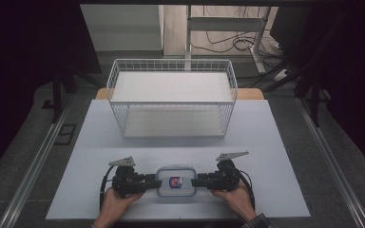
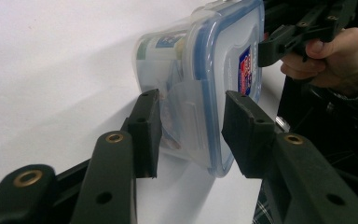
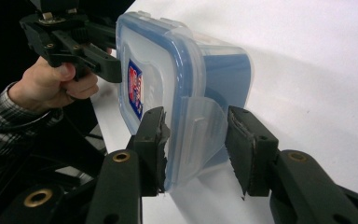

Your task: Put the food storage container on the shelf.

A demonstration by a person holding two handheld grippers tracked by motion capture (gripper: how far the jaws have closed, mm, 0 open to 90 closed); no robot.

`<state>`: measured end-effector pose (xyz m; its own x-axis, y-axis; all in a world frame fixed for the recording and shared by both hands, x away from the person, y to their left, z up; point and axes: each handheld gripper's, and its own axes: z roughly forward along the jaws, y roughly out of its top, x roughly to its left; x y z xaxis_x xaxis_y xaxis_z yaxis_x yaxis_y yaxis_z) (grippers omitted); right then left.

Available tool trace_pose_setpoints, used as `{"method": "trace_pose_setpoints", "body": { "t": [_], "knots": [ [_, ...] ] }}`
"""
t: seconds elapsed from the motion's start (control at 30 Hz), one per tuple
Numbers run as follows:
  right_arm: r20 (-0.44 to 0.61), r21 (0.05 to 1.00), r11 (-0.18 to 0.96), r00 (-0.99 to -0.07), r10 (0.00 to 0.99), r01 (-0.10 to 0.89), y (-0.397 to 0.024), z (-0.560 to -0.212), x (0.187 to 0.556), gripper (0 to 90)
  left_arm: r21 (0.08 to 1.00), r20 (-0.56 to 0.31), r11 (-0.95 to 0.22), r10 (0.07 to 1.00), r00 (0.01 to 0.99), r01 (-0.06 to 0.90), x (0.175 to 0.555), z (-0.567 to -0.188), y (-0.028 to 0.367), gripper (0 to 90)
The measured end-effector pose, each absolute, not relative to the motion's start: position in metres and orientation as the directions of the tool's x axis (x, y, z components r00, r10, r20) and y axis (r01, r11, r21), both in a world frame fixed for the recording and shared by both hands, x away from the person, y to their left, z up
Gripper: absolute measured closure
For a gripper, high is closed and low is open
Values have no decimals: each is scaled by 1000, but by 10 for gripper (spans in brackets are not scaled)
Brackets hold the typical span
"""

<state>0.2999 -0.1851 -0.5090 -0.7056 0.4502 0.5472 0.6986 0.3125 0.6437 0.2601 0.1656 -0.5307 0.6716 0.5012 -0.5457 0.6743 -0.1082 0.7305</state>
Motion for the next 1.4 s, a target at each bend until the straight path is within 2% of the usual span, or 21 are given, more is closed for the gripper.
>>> {"method": "trace_pose_setpoints", "body": {
  "t": [0.03, 0.07, 0.17, 0.23, 0.43, 0.53, 0.77, 0.8, 1.07, 1.2, 1.4],
  "knots": [
    [542, 638, 308, -695, 472, 706, -186, -508, 300, 585, 733, -552, -75, 515, 656, 676, 261, -529, 170, 739],
    [539, 652, 293, -699, 471, 700, -187, -507, 299, 597, 754, -548, -72, 480, 685, 653, 262, -527, 172, 890],
    [538, 659, 304, -713, 449, 688, -180, -503, 299, 605, 752, -525, -174, 424, 738, 636, 263, -525, 151, 897],
    [512, 668, 317, -725, 461, 673, -171, -499, 296, 603, 757, -495, -214, 429, 756, 617, 259, -523, 141, 886],
    [535, 646, 314, -706, 464, 696, -175, -505, 299, 597, 800, -441, -151, 507, 741, 580, 253, -512, 165, 676],
    [527, 650, 317, -710, 467, 691, -174, -504, 300, 592, 791, -383, -176, 604, 699, 586, 254, -514, 172, 504],
    [517, 657, 324, -720, 464, 681, -174, -506, 301, 589, 735, -487, -181, 530, 694, 654, 266, -533, 165, 489],
    [515, 657, 327, -721, 464, 679, -174, -506, 302, 587, 731, -502, -172, 520, 691, 661, 267, -534, 164, 518],
    [519, 657, 326, -722, 457, 679, -175, -509, 305, 581, 697, -574, -155, 464, 675, 700, 272, -537, 169, 557],
    [554, 650, 303, -707, 440, 697, -180, -510, 307, 581, 693, -596, -136, 444, 669, 708, 273, -537, 171, 577],
    [535, 674, 297, -724, 435, 677, -179, -503, 306, 583, 695, -614, -102, 432, 661, 712, 274, -531, 173, 585]
  ]
}}
